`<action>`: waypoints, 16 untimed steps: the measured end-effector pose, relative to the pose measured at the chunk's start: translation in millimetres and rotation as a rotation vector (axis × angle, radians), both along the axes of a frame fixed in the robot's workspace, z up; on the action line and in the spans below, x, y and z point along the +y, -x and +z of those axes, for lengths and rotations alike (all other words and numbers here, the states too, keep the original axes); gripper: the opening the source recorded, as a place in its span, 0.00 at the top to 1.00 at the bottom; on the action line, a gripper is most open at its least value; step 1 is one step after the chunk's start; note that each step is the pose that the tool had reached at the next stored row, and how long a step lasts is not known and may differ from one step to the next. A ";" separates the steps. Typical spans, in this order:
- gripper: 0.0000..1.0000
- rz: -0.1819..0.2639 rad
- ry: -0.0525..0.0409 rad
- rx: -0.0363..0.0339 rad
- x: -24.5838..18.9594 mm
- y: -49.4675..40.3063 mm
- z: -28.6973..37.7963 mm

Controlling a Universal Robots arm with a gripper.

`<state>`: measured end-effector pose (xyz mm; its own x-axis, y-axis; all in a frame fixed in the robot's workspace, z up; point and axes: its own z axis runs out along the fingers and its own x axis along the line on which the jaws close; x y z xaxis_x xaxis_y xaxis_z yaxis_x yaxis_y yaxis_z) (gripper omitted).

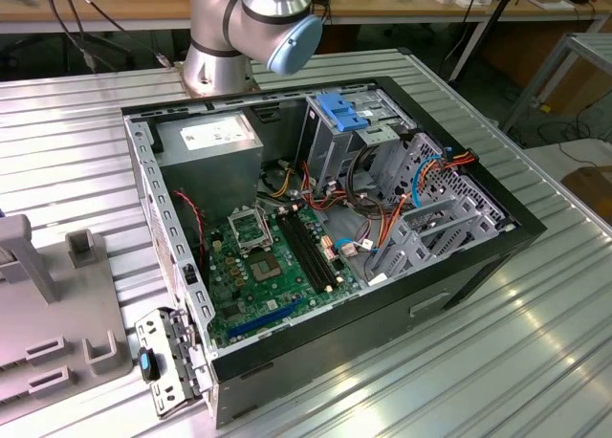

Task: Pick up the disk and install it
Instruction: 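Pick up the disk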

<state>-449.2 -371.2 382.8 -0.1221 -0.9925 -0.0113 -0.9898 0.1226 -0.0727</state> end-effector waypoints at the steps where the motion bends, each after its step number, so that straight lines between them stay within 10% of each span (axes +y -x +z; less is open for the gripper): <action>1: 0.45 0.000 0.0001 -0.0011 0.0 0.1 0.0; 11: 0.45 0.008 0.0016 -0.0488 0.1 2.8 -6.4; 16: 0.45 0.002 0.0012 -0.0416 0.0 7.0 -9.8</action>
